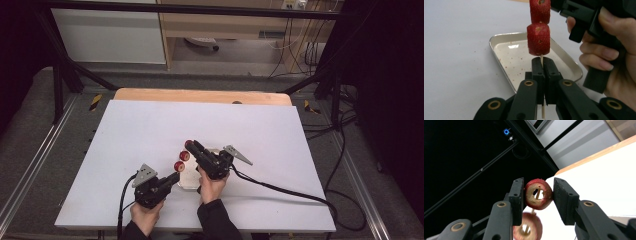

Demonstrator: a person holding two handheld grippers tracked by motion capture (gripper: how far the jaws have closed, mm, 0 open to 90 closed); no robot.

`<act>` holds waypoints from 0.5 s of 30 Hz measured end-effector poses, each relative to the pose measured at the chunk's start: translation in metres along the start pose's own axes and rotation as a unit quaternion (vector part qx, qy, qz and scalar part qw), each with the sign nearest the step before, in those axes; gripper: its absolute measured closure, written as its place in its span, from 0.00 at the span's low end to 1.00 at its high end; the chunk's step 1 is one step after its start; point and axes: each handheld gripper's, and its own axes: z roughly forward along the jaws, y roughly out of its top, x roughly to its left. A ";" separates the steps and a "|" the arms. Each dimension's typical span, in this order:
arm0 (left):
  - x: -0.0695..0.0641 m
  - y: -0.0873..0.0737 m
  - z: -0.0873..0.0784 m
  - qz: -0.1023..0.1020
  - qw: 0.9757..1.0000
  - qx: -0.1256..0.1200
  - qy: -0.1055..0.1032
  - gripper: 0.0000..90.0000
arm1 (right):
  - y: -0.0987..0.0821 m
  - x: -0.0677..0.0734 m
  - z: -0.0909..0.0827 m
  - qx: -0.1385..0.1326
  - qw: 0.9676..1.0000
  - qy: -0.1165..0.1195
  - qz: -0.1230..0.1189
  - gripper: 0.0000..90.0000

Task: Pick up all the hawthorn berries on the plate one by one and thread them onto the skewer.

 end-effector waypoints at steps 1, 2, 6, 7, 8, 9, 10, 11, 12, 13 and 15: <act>0.000 0.001 0.001 -0.001 1.000 0.001 -0.002 0.98 | -0.001 0.000 0.000 0.001 1.000 0.001 -0.002 0.69; -0.001 0.001 0.002 0.001 1.000 0.001 0.000 0.98 | -0.001 0.000 0.000 0.000 1.000 0.000 -0.003 0.69; -0.001 0.001 0.005 0.006 1.000 0.004 -0.001 0.98 | 0.001 0.001 -0.001 0.004 1.000 0.002 -0.006 0.69; 0.000 0.001 0.004 0.007 1.000 0.004 -0.002 0.98 | 0.002 0.001 -0.001 0.006 1.000 0.001 -0.009 0.69; 0.001 0.001 0.004 0.007 1.000 0.004 -0.002 0.98 | 0.002 0.002 -0.001 0.007 1.000 0.001 -0.010 0.69; 0.001 0.000 0.004 0.005 1.000 0.004 -0.004 0.98 | 0.002 0.002 -0.001 0.009 1.000 0.002 -0.009 0.69; 0.001 0.000 0.004 0.006 1.000 0.005 -0.003 0.98 | 0.002 0.002 -0.001 0.011 1.000 0.002 -0.010 0.69; 0.001 0.000 0.004 0.007 1.000 0.006 -0.003 0.98 | 0.002 0.002 -0.001 0.013 1.000 0.002 -0.012 0.68; 0.002 -0.001 0.004 0.007 1.000 0.006 -0.003 0.98 | 0.002 0.001 -0.001 0.016 1.000 0.003 -0.011 0.68; 0.002 -0.001 0.004 0.009 1.000 0.006 -0.003 0.98 | 0.003 0.001 -0.001 0.019 1.000 0.002 -0.012 0.68; 0.004 0.000 0.003 0.008 1.000 0.002 -0.005 0.98 | 0.004 0.001 -0.002 0.030 0.999 0.003 -0.016 0.66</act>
